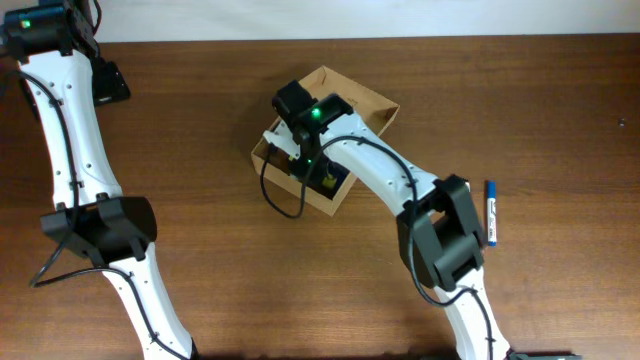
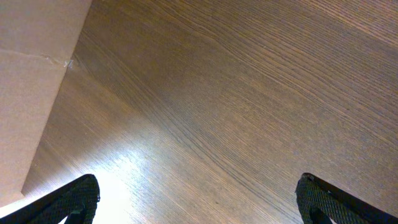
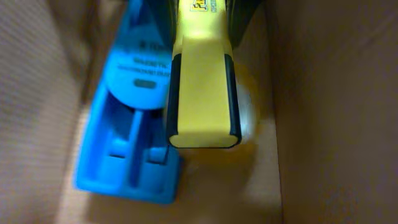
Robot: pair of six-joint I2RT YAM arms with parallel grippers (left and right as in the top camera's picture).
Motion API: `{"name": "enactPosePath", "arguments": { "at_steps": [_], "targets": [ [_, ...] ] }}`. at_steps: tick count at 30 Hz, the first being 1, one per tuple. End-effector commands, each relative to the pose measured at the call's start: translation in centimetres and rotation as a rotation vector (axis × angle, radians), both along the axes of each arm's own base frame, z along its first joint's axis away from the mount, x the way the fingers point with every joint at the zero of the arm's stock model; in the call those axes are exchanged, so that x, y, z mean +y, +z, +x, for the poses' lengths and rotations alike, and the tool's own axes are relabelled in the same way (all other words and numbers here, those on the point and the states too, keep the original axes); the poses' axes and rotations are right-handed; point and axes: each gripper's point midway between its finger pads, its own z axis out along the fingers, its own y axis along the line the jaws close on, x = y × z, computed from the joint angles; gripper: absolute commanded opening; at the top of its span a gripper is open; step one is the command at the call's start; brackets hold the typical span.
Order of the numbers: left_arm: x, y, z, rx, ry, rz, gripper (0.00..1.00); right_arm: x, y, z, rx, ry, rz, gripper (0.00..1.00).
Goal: Pack container
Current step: 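Carry the yellow highlighter into the box and lower it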
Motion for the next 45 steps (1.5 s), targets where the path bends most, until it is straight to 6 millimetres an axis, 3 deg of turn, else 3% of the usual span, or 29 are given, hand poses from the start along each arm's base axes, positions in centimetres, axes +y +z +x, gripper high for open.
{"name": "enactPosePath", "arguments": {
  "at_steps": [1,6,8,10,14,18,26,31,36,39,42,45],
  "targets": [
    [0.2,-0.1,-0.2,0.009,-0.006,-0.003,1.00,0.9,-0.3,-0.3,0.014,0.003,0.020,0.04],
    [0.2,-0.1,-0.2,0.009,-0.006,-0.003,1.00,0.9,-0.4,-0.2,0.012,0.002,0.020,0.04],
    [0.2,-0.1,-0.2,0.009,-0.006,-0.003,1.00,0.8,-0.4,-0.2,0.014,0.002,0.019,0.21],
    [0.2,-0.1,-0.2,0.009,-0.006,-0.003,1.00,0.8,-0.4,-0.3,0.018,0.002,0.016,0.31],
    [0.2,-0.1,-0.2,0.009,-0.006,-0.003,1.00,0.7,0.4,-0.5,0.015,-0.001,0.019,0.31],
    [0.2,-0.1,-0.2,0.009,-0.006,-0.003,1.00,1.1,4.3,0.5,-0.047,-0.026,0.054,0.45],
    [0.2,-0.1,-0.2,0.009,-0.006,-0.003,1.00,-0.8,16.0,2.8,-0.272,-0.100,0.075,0.57],
    [0.2,-0.1,-0.2,0.009,-0.006,-0.003,1.00,-5.3,19.5,2.4,-0.328,-0.170,0.065,0.57],
    [0.2,-0.1,-0.2,0.009,-0.006,-0.003,1.00,-14.3,20.2,1.8,-0.380,-0.341,0.027,0.62],
    [0.2,-0.1,-0.2,0.009,-0.006,-0.003,1.00,-20.9,19.0,0.7,-0.387,-0.480,0.005,0.64],
    [0.2,-0.1,-0.2,0.009,-0.006,-0.003,1.00,-27.7,16.4,-0.9,-0.341,-0.711,-0.022,0.64],
    [0.2,-0.1,-0.2,0.009,-0.006,-0.003,1.00,-31.3,12.3,-3.1,-0.183,-0.906,0.014,0.64]
  ]
}}
